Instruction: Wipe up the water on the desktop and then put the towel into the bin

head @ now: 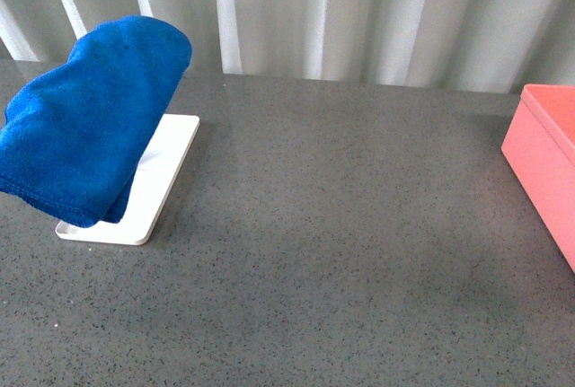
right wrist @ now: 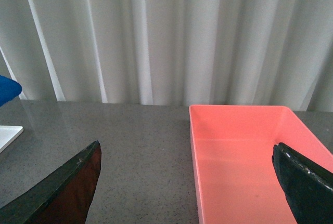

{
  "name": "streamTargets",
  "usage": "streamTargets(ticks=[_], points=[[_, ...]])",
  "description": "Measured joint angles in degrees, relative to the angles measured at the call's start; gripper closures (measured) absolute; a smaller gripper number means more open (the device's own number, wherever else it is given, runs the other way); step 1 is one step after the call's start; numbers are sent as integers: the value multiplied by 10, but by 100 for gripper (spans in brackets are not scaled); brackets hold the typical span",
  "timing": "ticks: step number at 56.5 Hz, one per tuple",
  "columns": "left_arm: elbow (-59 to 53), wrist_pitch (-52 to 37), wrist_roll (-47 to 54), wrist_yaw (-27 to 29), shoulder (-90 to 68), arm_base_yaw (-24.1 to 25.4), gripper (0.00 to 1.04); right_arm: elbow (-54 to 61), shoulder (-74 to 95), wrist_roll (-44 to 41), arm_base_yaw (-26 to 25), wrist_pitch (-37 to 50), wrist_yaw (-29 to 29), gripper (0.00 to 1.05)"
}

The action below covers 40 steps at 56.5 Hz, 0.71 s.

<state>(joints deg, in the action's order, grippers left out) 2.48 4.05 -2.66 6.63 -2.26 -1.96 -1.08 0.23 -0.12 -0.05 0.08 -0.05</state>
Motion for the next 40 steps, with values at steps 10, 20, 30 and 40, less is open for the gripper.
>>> streamTargets(ticks=[10, 20, 30, 40], points=[[61, -87, -71, 6, -214, 42, 7, 0, 0, 0, 0, 0, 0, 7], [185, -225, -43, -120, -419, 81, 7, 0, 0, 0, 0, 0, 0, 7], [346, -206, 10, -188, -628, 69, 7, 0, 0, 0, 0, 0, 0, 7], [567, -61, 56, -208, -834, 36, 7, 0, 0, 0, 0, 0, 0, 7]])
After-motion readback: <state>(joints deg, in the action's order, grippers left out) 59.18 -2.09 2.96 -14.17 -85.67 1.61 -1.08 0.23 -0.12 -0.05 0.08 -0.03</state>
